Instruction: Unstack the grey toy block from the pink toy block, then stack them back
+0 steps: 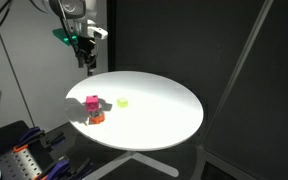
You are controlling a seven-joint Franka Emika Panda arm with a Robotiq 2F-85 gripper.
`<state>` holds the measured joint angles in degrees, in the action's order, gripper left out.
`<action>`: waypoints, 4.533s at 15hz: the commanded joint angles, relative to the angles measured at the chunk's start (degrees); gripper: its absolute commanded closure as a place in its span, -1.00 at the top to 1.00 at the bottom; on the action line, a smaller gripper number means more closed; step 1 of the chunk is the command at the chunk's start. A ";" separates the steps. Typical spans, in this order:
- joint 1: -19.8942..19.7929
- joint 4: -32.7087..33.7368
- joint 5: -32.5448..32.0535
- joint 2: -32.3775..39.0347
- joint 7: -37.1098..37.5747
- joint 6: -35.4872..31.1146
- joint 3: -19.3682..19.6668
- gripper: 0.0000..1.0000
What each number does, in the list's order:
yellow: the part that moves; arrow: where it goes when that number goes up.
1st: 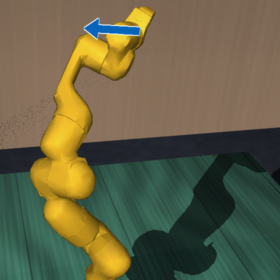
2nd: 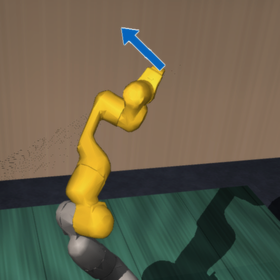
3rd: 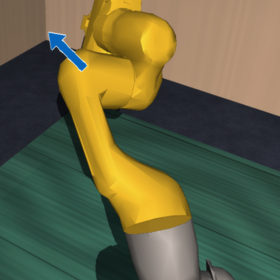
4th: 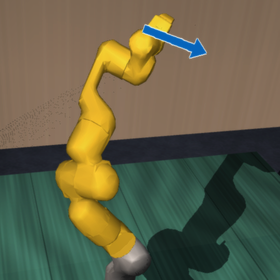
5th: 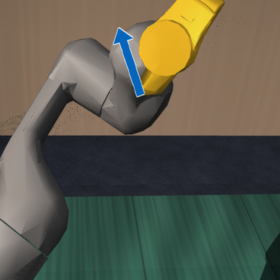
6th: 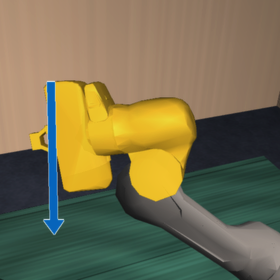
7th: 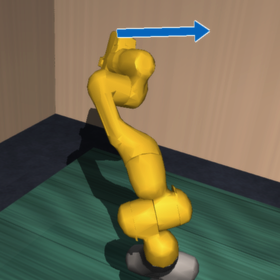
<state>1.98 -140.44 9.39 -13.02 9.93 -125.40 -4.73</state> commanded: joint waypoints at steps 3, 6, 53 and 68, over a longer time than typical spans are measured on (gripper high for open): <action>-1.35 0.03 -2.41 3.05 3.85 -4.07 0.78 1.00; -1.77 -0.51 -3.79 4.47 6.75 -7.06 0.87 1.00; -2.33 -8.34 -12.67 10.92 29.42 -16.52 2.73 1.00; -1.72 -7.57 -11.38 11.00 27.42 -14.80 2.85 -0.37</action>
<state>-0.24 -148.47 -2.56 -1.04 38.01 -140.83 -1.98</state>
